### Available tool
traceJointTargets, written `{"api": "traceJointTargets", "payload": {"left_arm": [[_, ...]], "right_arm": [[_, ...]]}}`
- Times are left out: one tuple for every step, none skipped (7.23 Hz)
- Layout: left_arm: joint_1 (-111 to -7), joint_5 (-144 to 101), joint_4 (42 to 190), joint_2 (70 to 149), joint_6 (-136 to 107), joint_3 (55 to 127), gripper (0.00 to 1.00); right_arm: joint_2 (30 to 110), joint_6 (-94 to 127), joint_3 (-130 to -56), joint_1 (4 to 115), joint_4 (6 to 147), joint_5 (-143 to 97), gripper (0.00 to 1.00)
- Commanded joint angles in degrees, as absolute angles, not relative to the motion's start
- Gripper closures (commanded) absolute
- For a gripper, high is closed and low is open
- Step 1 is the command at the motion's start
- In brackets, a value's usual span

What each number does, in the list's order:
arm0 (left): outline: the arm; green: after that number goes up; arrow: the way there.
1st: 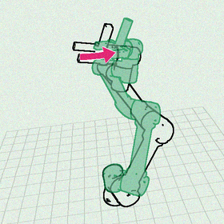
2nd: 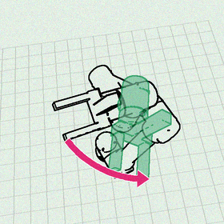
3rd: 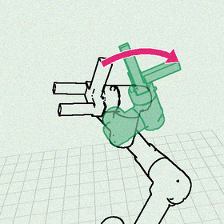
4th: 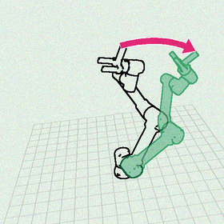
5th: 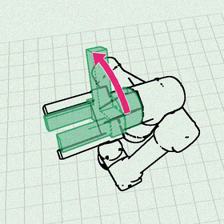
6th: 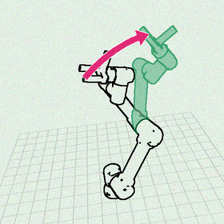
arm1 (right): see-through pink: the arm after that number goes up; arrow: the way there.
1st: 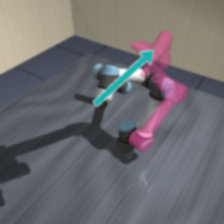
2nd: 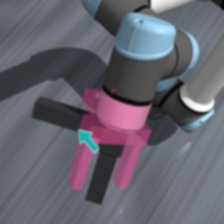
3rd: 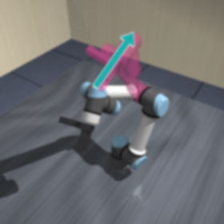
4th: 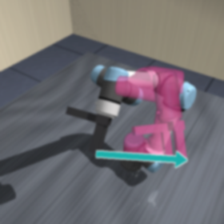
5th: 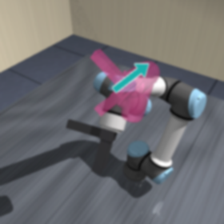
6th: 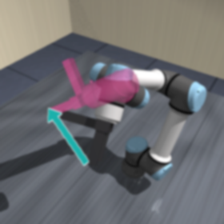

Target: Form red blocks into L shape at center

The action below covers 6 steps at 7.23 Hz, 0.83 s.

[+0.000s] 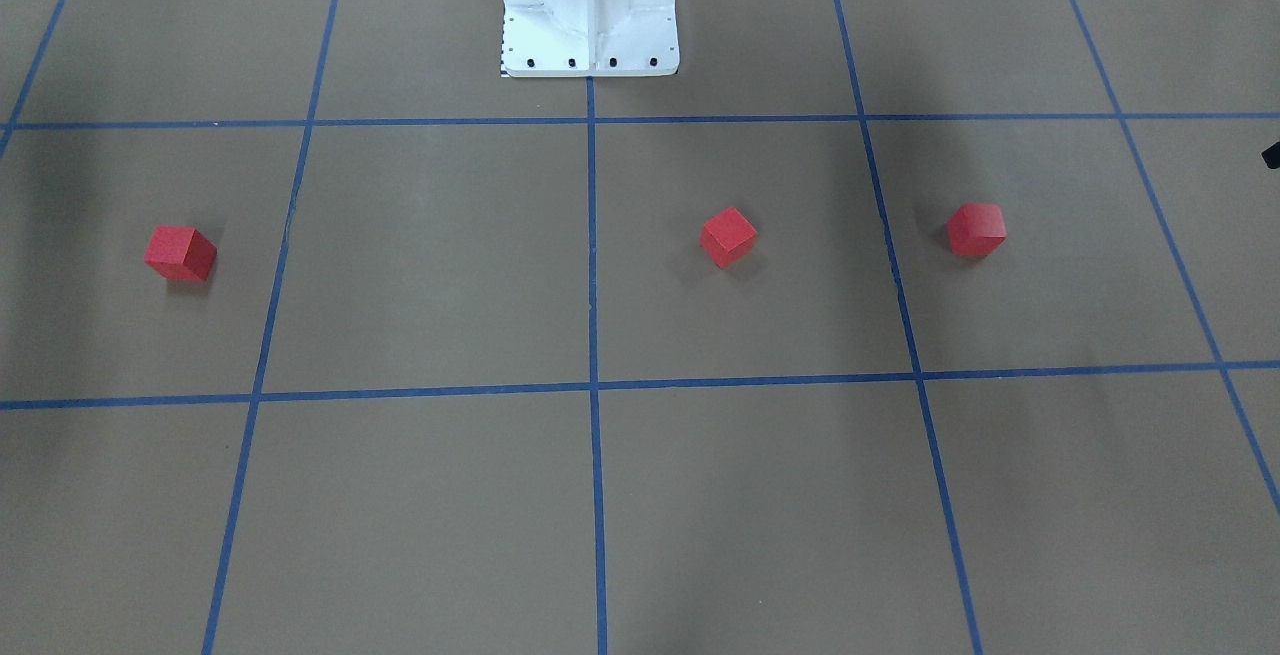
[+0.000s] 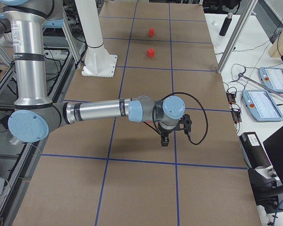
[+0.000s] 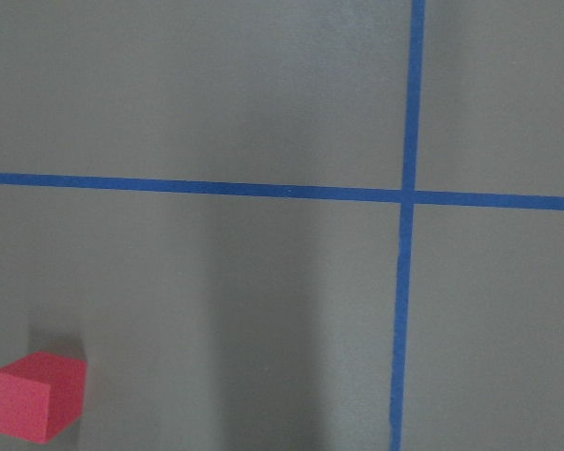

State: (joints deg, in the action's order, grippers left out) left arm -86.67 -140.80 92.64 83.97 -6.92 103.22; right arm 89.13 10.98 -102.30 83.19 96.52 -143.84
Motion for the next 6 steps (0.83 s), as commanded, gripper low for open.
{"api": "traceJointTargets", "payload": {"left_arm": [[-86.57, -142.72, 93.43, 83.94, -6.94, 103.1, 0.0], [-86.57, -142.73, 93.34, 83.94, -7.03, 103.01, 0.0], [-86.57, -142.82, 93.34, 83.94, -7.03, 102.92, 0.0], [-86.57, -142.82, 93.34, 84.02, -7.03, 103.01, 0.0], [-86.57, -142.82, 93.43, 84.02, -7.03, 102.92, 0.0], [-86.49, -142.82, 93.43, 84.02, -7.03, 102.92, 0.0]], "right_arm": [[89.3, 29.21, -110.79, 73.26, 96.33, -138.99, 0.0], [89.38, 30.05, -111.7, 70.52, 95.02, -136.26, 0.0], [89.38, 36.15, -111.71, 67.7, 92.92, -135.97, 0.0], [90.43, 42.21, -111.53, 64.11, 86.64, -135.01, 0.0], [93.92, 47.93, -111.1, 61.29, 77.96, -134.04, 0.0], [94.48, 52.34, -109.79, 57.95, 73.0, -130.47, 0.01]]}}
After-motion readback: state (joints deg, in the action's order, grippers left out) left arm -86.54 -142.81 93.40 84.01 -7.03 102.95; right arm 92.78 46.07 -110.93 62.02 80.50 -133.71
